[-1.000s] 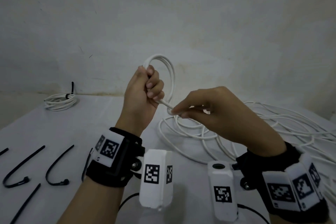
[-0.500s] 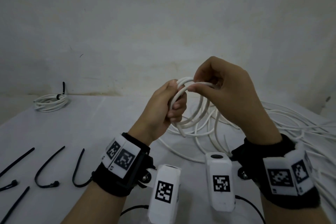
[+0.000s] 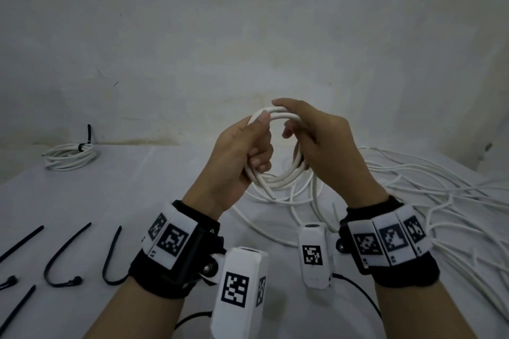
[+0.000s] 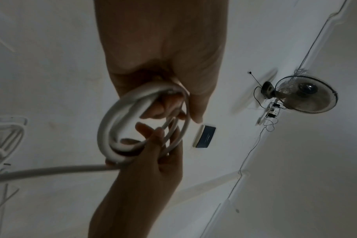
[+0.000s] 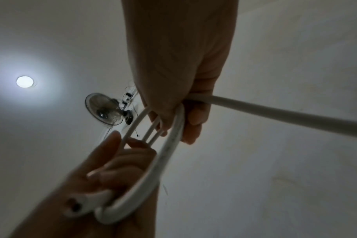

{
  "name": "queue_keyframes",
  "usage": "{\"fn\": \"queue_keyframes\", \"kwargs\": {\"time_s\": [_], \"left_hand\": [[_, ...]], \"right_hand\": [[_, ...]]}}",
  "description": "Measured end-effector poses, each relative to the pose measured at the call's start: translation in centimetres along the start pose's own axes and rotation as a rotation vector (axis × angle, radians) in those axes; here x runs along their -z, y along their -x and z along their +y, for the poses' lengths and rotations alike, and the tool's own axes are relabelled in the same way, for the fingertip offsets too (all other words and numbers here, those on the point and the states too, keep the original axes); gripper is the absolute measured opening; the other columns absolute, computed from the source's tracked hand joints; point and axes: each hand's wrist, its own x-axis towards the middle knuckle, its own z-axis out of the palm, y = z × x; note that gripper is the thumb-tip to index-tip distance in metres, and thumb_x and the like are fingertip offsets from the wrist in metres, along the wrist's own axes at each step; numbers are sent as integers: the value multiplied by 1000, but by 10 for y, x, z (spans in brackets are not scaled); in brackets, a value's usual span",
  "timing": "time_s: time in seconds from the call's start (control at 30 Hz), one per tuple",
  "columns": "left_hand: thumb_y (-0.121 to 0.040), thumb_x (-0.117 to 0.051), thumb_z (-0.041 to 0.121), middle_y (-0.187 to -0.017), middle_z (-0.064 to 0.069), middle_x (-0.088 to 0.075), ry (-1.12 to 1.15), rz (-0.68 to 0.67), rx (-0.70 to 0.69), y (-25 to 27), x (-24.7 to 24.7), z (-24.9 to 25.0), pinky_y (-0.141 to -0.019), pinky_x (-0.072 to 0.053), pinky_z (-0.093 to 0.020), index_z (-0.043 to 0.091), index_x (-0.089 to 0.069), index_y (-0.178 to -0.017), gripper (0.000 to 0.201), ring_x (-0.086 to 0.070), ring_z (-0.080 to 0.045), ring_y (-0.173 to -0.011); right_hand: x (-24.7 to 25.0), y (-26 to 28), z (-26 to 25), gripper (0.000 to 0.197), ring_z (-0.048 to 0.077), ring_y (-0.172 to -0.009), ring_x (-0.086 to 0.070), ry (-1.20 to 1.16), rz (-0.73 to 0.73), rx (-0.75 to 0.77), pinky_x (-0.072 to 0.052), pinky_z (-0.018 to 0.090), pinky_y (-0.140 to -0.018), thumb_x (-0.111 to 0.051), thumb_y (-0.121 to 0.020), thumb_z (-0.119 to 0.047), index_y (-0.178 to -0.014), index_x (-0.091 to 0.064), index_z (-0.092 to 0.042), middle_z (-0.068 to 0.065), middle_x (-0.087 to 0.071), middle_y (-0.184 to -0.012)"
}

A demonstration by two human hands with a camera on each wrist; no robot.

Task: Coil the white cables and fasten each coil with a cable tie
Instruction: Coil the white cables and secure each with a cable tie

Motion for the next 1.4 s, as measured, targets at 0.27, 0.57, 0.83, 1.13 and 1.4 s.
{"fn": "queue_keyframes", "kwargs": {"time_s": [0.27,0.57,0.83,1.13,1.4], "left_hand": [[-93,-35,43,-48,8,-23,-87,7,54,0,3,2,-38,-25,-15,15,-36,-68,38,-22,-3,-37],[-84,-40,47,-47,9,-24,76,-115,142,0,4,2,-38,-25,-15,17,-34,-66,36,-23,-1,-35],[-91,-36,37,-41,10,-26,334,-3,36,-5,12,8,-30,-18,-12,17,-33,-65,32,-23,1,-29],[-101,-27,36,-42,8,-28,515,168,-161,-12,43,19,-33,-22,-12,19,-35,-65,40,-26,-3,-30],[-102,-24,38,-43,9,-29,506,257,-233,-13,56,23,-36,-25,-13,20,-34,-68,40,-27,-4,-32]], "right_hand": [[1,0,-7,17,10,-49,-52,-30,25,-8,-39,13,-44,-51,-93,-14,-105,-62,-9,2,-53,-56],[-4,-1,-9,39,19,-44,-48,0,173,38,-34,20,-44,-49,-94,-35,-75,-59,-3,5,-47,-43],[6,3,4,30,15,-45,-55,-296,-38,-303,-41,19,-51,-44,-99,-28,-78,-57,-12,-5,-48,-48],[8,32,38,10,15,-55,-57,-182,-331,-389,-52,39,-64,-42,-100,-16,-96,-45,-25,5,-54,-64],[14,31,65,5,9,-53,-50,206,-202,-278,-43,26,-53,-47,-97,-17,-94,-44,-19,6,-57,-69]]}}
